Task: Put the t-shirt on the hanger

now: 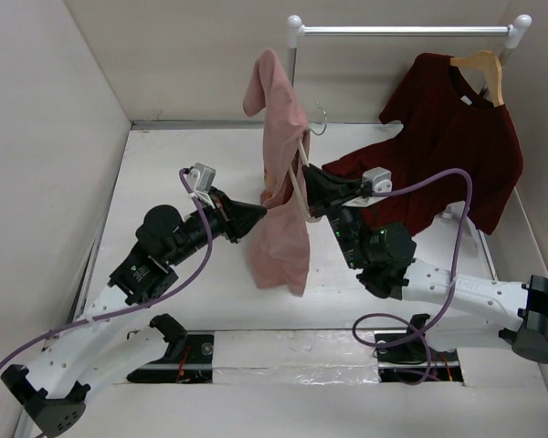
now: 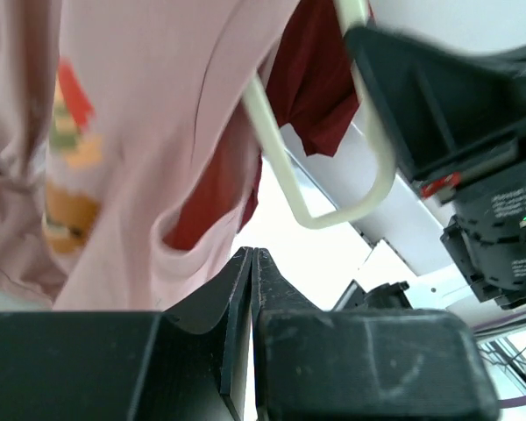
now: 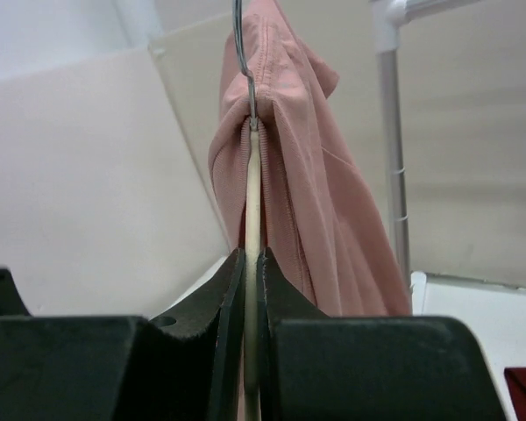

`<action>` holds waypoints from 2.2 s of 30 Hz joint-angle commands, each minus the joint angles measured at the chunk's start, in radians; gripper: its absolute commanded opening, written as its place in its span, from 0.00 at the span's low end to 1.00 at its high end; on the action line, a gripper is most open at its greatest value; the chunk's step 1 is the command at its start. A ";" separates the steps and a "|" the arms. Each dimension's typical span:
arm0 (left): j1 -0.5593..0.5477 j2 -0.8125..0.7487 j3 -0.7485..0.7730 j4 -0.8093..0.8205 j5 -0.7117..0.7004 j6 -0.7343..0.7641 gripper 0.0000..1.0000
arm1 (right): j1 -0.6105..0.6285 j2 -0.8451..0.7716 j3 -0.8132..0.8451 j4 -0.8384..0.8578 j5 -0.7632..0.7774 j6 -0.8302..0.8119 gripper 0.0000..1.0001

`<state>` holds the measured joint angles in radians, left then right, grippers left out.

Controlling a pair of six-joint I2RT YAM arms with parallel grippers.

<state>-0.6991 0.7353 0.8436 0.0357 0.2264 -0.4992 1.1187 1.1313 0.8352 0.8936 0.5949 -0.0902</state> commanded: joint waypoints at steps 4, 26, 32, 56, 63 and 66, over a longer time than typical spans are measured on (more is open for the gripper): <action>-0.002 0.050 0.021 -0.005 0.085 0.004 0.00 | -0.017 0.074 0.094 0.189 0.051 -0.019 0.00; -0.002 0.260 0.318 0.167 -0.116 0.165 0.54 | 0.047 -0.036 -0.044 0.119 0.063 0.038 0.00; -0.002 0.311 0.333 0.185 -0.127 0.215 0.54 | 0.047 -0.054 -0.036 0.081 0.031 0.072 0.00; -0.002 0.296 0.261 0.268 0.034 0.165 0.00 | 0.026 -0.021 0.015 -0.013 0.000 0.138 0.00; -0.002 0.242 0.169 0.234 0.140 0.091 0.00 | -0.019 0.044 0.082 0.021 -0.010 0.102 0.00; -0.002 0.214 0.149 0.239 0.162 0.074 0.00 | -0.028 0.076 0.117 0.041 -0.001 0.041 0.00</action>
<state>-0.6846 0.9897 1.0134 0.2722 0.2550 -0.3767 1.1194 1.2003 0.8570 0.7918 0.5865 0.0006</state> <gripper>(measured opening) 0.014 0.116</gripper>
